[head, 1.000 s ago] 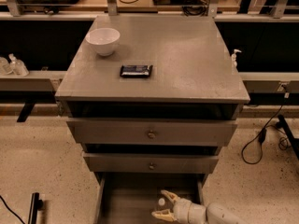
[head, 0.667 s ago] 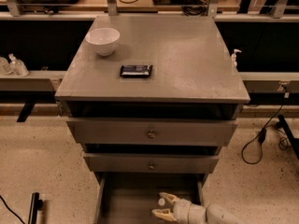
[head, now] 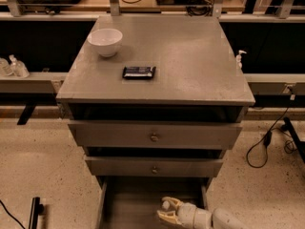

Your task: Pick water bottle from bottom drawer and place on counter

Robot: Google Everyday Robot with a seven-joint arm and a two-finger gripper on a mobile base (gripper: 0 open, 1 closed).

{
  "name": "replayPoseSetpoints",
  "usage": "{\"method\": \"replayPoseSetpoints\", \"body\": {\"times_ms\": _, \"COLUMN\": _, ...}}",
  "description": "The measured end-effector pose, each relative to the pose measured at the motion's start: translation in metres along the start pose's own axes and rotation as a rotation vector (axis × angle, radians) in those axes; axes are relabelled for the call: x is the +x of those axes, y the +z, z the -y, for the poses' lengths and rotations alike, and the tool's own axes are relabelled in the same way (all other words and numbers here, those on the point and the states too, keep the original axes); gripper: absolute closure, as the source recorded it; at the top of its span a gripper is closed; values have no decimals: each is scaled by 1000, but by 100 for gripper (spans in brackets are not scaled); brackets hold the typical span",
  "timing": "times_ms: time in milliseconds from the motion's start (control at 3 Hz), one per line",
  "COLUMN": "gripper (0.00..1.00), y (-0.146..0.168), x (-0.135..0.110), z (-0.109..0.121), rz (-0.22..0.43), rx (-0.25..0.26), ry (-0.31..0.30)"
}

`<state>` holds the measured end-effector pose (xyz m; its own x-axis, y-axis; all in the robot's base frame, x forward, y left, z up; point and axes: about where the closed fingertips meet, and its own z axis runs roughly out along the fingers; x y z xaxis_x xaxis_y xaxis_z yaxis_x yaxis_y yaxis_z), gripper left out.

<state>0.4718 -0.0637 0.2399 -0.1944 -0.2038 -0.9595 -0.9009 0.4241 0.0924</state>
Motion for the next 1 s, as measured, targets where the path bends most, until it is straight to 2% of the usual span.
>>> {"method": "replayPoseSetpoints", "body": {"times_ms": 333, "gripper": 100, "y": -44, "x": -35, "z": 0, "rz": 44, "rx": -51, "ry": -51}}
{"method": "replayPoseSetpoints", "body": {"times_ms": 667, "gripper": 100, "y": -114, "x": -105, "z": 22, "rz": 61, "rx": -108, "ry": -180}}
{"method": "replayPoseSetpoints", "body": {"times_ms": 1000, "gripper": 100, "y": -167, "x": -187, "z": 30, "rz": 69, "rx": -223, "ry": -318}}
